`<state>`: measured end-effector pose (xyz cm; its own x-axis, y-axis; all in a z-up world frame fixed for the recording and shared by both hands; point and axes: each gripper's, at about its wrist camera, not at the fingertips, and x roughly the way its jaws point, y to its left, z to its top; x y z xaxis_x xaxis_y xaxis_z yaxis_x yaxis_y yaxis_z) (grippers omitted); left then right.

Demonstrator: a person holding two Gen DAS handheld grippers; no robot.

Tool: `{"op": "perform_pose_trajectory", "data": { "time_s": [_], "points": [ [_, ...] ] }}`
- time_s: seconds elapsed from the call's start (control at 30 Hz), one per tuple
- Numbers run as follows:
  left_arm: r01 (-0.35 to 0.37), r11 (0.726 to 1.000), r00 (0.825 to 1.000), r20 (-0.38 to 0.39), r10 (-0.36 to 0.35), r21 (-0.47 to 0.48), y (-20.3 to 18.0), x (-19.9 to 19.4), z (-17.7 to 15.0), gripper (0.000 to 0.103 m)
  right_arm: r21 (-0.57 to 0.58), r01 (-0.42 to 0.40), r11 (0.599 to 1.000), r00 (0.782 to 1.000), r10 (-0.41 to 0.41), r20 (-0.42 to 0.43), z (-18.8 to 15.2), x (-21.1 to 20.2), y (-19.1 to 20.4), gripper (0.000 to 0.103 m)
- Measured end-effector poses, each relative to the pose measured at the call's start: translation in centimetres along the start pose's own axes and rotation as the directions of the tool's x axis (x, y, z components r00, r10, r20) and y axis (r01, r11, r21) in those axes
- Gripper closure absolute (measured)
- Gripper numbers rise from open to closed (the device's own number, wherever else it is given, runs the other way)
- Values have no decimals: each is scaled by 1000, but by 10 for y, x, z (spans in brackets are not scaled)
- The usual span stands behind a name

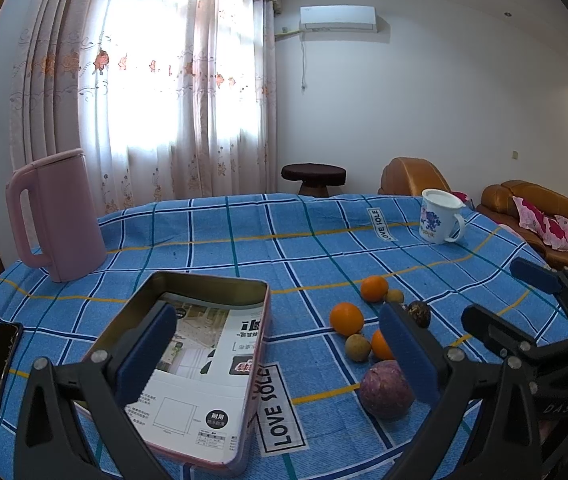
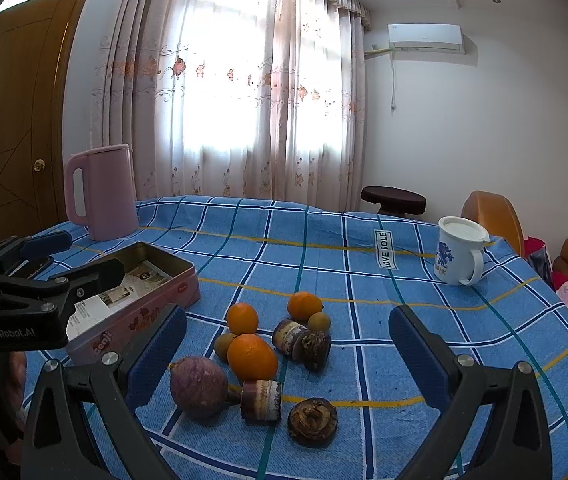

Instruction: Organize fruits

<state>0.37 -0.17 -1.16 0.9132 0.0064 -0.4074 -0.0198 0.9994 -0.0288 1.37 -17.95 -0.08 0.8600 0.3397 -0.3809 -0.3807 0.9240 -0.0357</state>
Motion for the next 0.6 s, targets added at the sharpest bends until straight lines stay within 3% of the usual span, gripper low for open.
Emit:
{"op": "perform_pose_trajectory", "data": {
  "time_s": [0.4,0.6],
  "points": [
    [4,1000,1000,-29,-4,19,-9,8,-7,0,12,11,1000,1000,-11,-25,-10,4,-7,1],
    [53,998,997,-58,-51,27,-18,15,-15,0,38,45,998,998,-44,-45,-23,4,-23,1]
  ]
}}
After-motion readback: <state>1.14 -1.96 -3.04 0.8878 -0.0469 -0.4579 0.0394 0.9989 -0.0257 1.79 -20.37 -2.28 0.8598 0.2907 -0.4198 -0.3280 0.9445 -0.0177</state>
